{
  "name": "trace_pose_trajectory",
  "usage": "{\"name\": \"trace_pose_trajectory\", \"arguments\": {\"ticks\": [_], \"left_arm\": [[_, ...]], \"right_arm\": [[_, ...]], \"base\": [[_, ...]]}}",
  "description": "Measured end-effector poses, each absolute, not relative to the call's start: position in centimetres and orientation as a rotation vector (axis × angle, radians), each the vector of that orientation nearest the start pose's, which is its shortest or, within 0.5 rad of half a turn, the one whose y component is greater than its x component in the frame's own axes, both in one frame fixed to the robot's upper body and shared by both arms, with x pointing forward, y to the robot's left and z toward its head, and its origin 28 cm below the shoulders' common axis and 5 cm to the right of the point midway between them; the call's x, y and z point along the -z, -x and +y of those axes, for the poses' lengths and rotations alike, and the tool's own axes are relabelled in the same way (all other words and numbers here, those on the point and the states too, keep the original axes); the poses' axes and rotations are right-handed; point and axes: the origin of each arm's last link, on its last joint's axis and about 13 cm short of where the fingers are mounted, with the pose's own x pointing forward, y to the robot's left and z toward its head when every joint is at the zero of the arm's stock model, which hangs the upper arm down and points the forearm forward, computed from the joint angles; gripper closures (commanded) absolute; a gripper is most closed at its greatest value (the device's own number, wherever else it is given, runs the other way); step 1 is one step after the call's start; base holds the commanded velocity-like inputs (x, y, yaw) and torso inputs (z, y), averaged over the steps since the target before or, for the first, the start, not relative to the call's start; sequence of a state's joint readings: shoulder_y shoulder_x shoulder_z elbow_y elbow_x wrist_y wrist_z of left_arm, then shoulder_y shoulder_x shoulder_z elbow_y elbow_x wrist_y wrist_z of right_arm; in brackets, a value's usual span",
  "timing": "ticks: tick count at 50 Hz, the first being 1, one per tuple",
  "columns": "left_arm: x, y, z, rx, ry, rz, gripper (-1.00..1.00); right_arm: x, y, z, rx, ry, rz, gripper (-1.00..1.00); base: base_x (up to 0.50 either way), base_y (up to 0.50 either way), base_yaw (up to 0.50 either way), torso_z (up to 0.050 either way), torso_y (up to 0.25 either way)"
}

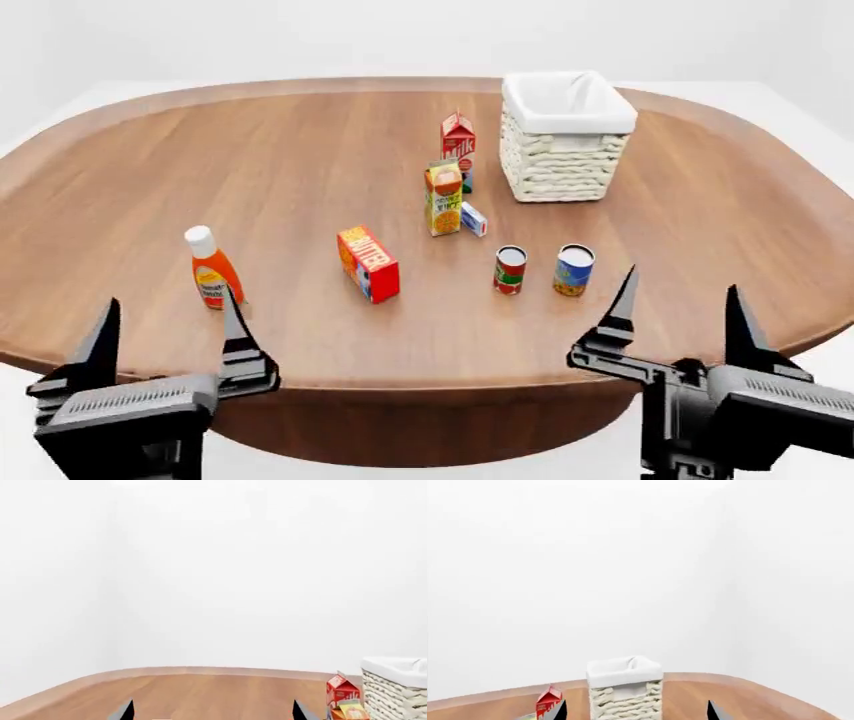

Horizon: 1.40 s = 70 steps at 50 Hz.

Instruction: Pick up the cream cheese box and the butter, and put them in the basket.

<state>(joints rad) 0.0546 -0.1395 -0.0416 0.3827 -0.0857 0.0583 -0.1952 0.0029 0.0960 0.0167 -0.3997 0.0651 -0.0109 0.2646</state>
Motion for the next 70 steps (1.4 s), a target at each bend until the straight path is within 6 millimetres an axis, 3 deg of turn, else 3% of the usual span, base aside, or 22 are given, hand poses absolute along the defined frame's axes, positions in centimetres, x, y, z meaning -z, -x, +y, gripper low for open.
{"name": "trace_pose_trajectory", "arguments": {"ticks": [12, 22, 70], "left_arm": [[-12.8, -17.8, 25.4, -0.294, -0.035, -0.677, -1.0], [-14.3, -16.6, 25.8, -0.321, -0.057, -0.806, -1.0], [-14.9, -16.2, 25.7, -0.296, -0.09, -0.853, -1.0]], "right_arm": [[-15.3, -19.4, -12.9, 0.353, 0.039, -0.736, -1.0], [-17.5, -18.1, -12.8, 0.339, 0.051, -0.892, -1.0], [-18.2, -17.1, -12.0, 0.247, 0.045, -0.932, -1.0]], "base": [[0.09, 0.0, 0.0, 0.0, 0.0], [0.5, 0.0, 0.0, 0.0, 0.0], [0.5, 0.0, 0.0, 0.0, 0.0]]}}
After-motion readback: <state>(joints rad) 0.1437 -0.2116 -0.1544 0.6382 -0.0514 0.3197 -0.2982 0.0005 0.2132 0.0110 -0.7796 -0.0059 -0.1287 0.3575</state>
